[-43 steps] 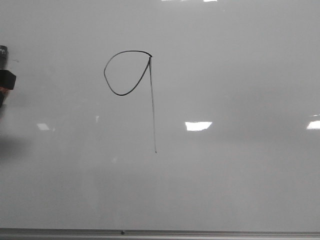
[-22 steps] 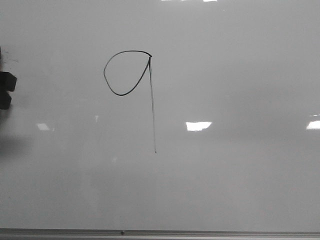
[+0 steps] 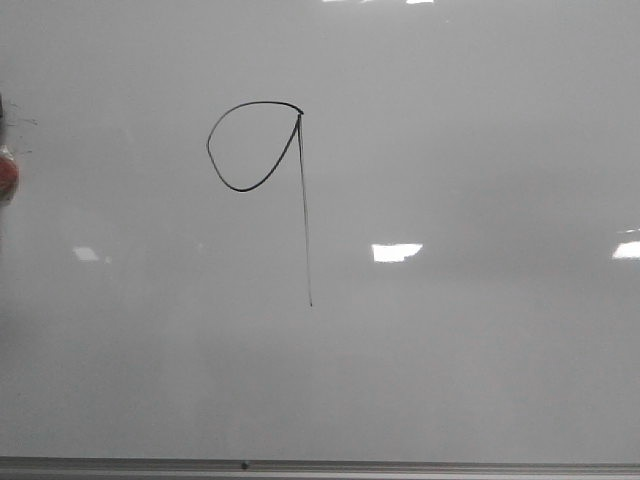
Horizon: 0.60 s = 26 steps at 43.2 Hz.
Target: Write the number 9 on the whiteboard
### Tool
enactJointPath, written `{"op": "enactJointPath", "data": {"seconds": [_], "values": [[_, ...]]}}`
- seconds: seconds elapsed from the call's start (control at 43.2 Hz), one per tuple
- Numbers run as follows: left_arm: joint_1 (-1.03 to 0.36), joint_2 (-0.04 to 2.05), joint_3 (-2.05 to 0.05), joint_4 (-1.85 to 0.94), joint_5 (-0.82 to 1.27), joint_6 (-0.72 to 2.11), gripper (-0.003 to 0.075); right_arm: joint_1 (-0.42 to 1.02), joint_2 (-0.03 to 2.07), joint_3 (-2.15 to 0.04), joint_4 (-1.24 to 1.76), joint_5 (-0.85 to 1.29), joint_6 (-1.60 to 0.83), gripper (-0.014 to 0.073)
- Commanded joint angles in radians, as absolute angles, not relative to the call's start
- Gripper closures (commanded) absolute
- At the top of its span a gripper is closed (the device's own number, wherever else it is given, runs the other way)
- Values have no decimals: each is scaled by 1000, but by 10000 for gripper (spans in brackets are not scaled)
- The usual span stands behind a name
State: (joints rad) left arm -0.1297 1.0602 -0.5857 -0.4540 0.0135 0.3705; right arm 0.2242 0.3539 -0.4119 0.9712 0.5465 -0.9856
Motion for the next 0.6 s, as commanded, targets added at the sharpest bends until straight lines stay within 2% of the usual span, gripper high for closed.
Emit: {"op": "enactJointPath", "data": {"seconds": [0.0,0.278,0.417,0.579], "values": [[-135,903,-555,-454,-22,361,461,218,359,-435,1010,502,-988,662],[-135,502,-397,-454,49,361,739,218,359,-435,1010,502,-988,662],[-135,369,-372,-454,57,361,739,218,359,-435,1010,502,-988,662],[-135,307,-372,-454,57,361,739,218,359,-435,1010,502,-988,662]]}}
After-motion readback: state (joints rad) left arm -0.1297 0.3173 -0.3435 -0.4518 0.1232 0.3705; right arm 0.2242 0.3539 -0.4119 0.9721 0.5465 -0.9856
